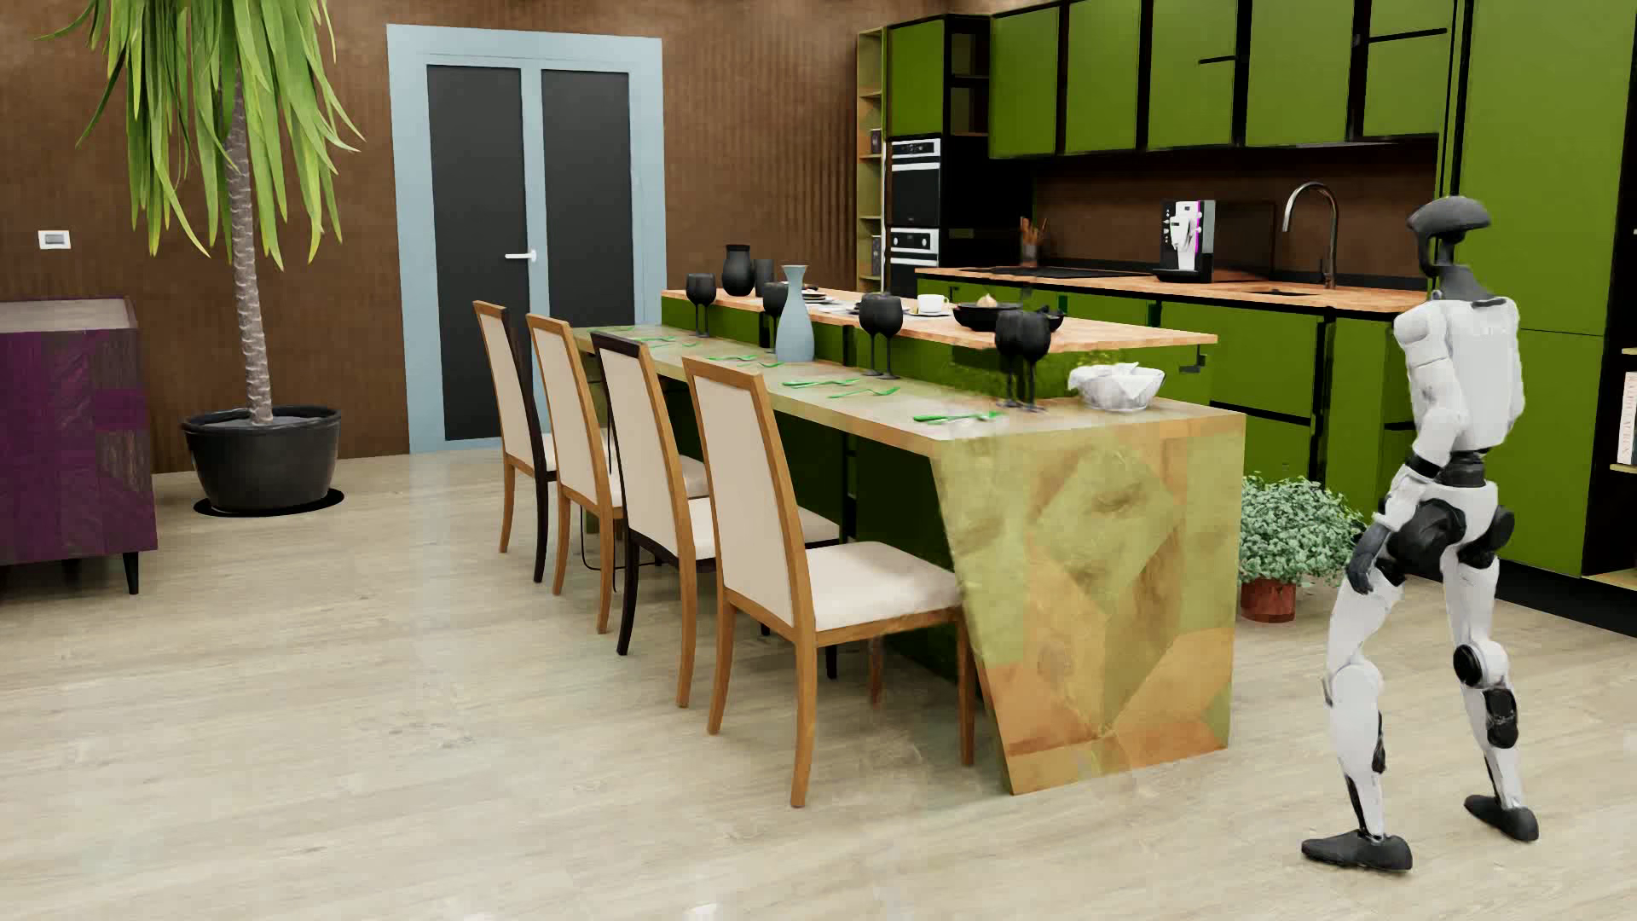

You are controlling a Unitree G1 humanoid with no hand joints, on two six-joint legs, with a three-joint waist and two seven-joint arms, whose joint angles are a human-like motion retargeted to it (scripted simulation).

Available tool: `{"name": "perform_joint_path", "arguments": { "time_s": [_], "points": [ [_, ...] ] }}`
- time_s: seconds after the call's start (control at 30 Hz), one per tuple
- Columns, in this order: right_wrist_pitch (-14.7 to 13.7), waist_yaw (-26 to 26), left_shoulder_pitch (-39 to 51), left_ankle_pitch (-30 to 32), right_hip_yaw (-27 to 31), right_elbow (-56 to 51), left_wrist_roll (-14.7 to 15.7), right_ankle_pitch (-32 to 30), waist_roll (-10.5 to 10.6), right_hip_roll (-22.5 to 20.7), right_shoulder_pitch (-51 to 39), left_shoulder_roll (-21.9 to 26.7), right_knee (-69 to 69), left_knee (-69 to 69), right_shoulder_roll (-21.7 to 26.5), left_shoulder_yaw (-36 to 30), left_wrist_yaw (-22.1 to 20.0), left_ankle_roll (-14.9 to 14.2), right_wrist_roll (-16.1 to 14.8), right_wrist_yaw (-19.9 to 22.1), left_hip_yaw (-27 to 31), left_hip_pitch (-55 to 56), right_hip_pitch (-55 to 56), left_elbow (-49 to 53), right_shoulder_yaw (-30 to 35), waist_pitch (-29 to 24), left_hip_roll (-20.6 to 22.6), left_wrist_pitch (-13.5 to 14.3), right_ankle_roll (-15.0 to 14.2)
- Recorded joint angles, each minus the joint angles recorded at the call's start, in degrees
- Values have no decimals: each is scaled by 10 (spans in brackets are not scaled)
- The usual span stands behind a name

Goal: Move towards chair

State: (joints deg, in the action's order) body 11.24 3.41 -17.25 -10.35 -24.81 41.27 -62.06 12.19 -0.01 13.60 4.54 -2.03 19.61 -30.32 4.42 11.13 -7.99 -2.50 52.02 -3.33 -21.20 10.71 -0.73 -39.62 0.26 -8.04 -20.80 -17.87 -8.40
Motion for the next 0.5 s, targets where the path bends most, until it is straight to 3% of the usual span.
{"name": "perform_joint_path", "arguments": {
  "time_s": [0.03, 0.07, 0.1, 0.2, 0.23, 0.27, 0.3, 0.33, 0.4, 0.5],
  "points": [
    [3, 0, 0, 10, -8, -7, -3, -1, 0, 9, 3, -1, 2, 14, 1, 6, -5, 7, -5, 2, -63, -17, -7, -2, 1, 2, -22, -4, -11],
    [3, 1, 4, 30, -15, -16, -5, -2, 1, 21, 10, -4, 6, 21, 5, 11, -10, -5, -13, 4, -101, -31, -13, -6, -1, 4, -29, -7, -25],
    [2, 3, 9, 28, -19, -26, -3, -4, 1, 37, 19, -8, 12, 17, 11, 16, -17, -37, -19, 10, -101, -35, -19, -10, -2, 5, -20, -10, -41],
    [4, 7, 44, -13, -4, -44, -9, -56, -10, 119, 57, -13, 68, 1, 36, 2, -6, -13, -32, 17, -103, -45, -12, -42, -5, 2, 49, 0, -56],
    [6, 6, 60, -21, 6, -45, -22, -89, -17, 157, 69, -10, 120, 10, 44, -12, 0, 0, -33, 13, -102, -53, 12, -52, -3, 1, 83, 4, -14],
    [12, 4, 75, -25, -3, -45, -35, -113, -26, 200, 86, -7, 177, 25, 46, -23, -4, 13, -33, 10, -99, -63, 37, -62, 0, -1, 117, 11, 98],
    [16, 0, 92, -27, -7, -45, -40, -103, -35, 226, 102, -3, 234, 43, 44, -28, -5, 25, -32, 6, -91, -76, 62, -66, 3, -3, 149, 20, 151],
    [19, -9, 113, -29, 22, -47, -39, -76, -43, 221, 120, 2, 299, 59, 38, -33, 3, 36, -28, 2, -74, -87, 99, -64, 5, -6, 176, 26, 166],
    [22, -30, 152, -31, 97, -50, -40, -55, -54, 160, 154, 21, 422, 82, 13, -60, 35, 55, -32, 1, -25, -106, 185, -56, -4, -10, 219, 46, 156],
    [20, -52, 210, -34, 101, -39, -68, -58, -61, 78, 190, 51, 491, 113, -22, -136, 82, 80, -29, -4, 58, -133, 280, -37, -6, -11, 276, 77, 146]
  ]
}}
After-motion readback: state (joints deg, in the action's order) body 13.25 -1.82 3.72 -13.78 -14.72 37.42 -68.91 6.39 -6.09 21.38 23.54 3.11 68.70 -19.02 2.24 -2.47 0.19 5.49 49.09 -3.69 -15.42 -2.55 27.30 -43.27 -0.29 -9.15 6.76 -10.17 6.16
